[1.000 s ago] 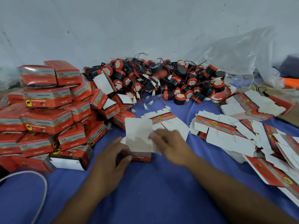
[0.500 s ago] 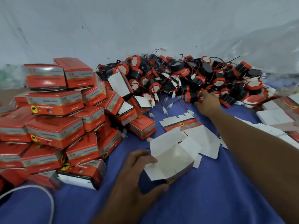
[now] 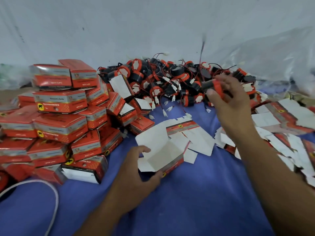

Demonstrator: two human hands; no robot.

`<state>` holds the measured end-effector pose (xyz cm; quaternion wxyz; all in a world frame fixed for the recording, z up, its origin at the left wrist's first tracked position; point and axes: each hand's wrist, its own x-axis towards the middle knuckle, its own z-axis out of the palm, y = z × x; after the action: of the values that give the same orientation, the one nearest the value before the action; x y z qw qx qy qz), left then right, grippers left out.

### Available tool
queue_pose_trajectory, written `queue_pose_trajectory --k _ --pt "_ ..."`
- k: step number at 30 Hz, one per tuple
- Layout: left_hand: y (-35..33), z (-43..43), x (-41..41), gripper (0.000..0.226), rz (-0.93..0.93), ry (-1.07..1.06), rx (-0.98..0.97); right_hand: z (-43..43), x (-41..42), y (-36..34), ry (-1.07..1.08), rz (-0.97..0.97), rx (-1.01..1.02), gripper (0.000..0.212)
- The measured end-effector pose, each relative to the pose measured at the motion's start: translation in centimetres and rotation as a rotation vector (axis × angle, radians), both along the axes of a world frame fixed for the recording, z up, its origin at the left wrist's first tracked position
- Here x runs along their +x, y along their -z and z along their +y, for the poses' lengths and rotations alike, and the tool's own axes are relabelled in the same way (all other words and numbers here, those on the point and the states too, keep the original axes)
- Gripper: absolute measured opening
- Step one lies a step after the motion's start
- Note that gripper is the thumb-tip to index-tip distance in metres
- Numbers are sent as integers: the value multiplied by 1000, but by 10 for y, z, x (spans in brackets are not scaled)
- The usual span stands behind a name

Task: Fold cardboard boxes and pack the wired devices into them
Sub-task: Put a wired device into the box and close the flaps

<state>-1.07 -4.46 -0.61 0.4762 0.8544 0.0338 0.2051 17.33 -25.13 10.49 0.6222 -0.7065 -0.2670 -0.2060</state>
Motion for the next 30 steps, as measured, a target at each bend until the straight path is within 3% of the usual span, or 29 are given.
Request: queue_pose_trajectory --k 3,6,14,18,24,30 --pt "-3 3 -3 62 21 39 -42 0 -58 20 -290 -37 -205 47" --pt "-8 0 -6 66 -5 103 -65 1 -82 57 -329 -219 -490 39" --pt "-6 0 -9 62 3 116 -69 -6 -85 73 -479 -114 -675 40" --pt "-11 -3 -9 44 -88 -19 -74 1 -85 73 -416 -294 -797 24" --pt "-16 -12 -15 44 -233 -173 45 9 -90 73 -366 -378 -793 16" --pt "-13 -11 -9 28 -390 -222 332 16 -98 67 -328 -357 -786 15"
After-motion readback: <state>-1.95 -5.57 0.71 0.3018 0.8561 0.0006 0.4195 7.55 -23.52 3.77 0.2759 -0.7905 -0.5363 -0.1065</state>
